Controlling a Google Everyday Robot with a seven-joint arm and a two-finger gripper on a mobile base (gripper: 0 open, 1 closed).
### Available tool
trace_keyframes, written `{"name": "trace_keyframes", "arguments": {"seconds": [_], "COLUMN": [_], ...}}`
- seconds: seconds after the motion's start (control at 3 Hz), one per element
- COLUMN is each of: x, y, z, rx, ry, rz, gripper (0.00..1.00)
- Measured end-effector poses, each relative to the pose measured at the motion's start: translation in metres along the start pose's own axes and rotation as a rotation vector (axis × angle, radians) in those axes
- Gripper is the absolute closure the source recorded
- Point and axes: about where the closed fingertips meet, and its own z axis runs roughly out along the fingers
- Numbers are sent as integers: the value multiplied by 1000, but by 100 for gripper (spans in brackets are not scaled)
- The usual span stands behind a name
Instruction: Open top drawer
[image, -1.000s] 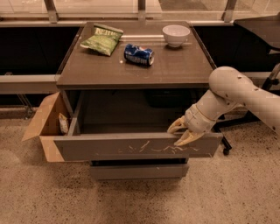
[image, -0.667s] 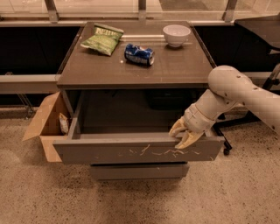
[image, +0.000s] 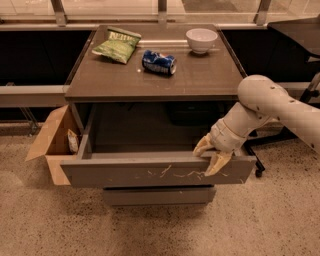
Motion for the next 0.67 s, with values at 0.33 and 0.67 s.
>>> {"name": "trace_keyframes", "arguments": {"seconds": [0.33,0.67], "x": [0,-1], "y": [0,3], "z": [0,-18], "rx": [0,23], "ry": [0,-3], "rz": [0,-13], "gripper": [2,0]}}
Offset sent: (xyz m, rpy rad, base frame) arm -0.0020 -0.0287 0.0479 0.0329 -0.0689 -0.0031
